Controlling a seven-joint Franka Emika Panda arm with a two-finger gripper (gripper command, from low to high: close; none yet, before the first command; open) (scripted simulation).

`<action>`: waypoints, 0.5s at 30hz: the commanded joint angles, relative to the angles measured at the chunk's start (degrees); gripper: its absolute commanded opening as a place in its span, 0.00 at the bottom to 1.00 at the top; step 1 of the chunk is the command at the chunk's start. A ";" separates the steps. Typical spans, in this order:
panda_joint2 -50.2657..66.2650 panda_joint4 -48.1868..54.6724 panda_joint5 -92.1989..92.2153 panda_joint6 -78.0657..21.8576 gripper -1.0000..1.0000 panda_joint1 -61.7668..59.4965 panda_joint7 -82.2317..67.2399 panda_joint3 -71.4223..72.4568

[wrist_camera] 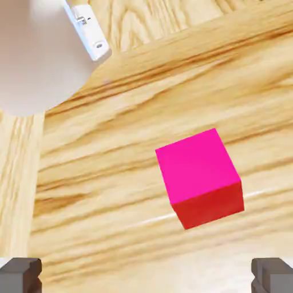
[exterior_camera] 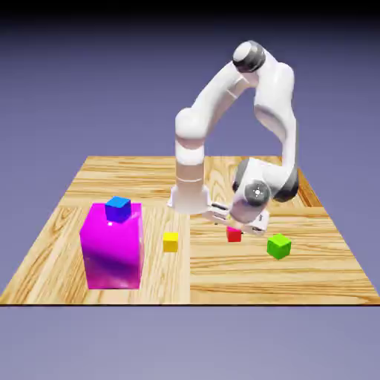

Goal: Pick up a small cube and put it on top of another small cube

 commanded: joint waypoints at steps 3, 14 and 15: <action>-0.36 1.02 1.61 -3.16 0.50 -3.73 -7.48 4.69; -17.18 0.34 16.35 -13.08 0.50 3.93 -21.24 3.56; -19.26 0.17 18.06 -14.07 0.50 5.18 -22.36 3.05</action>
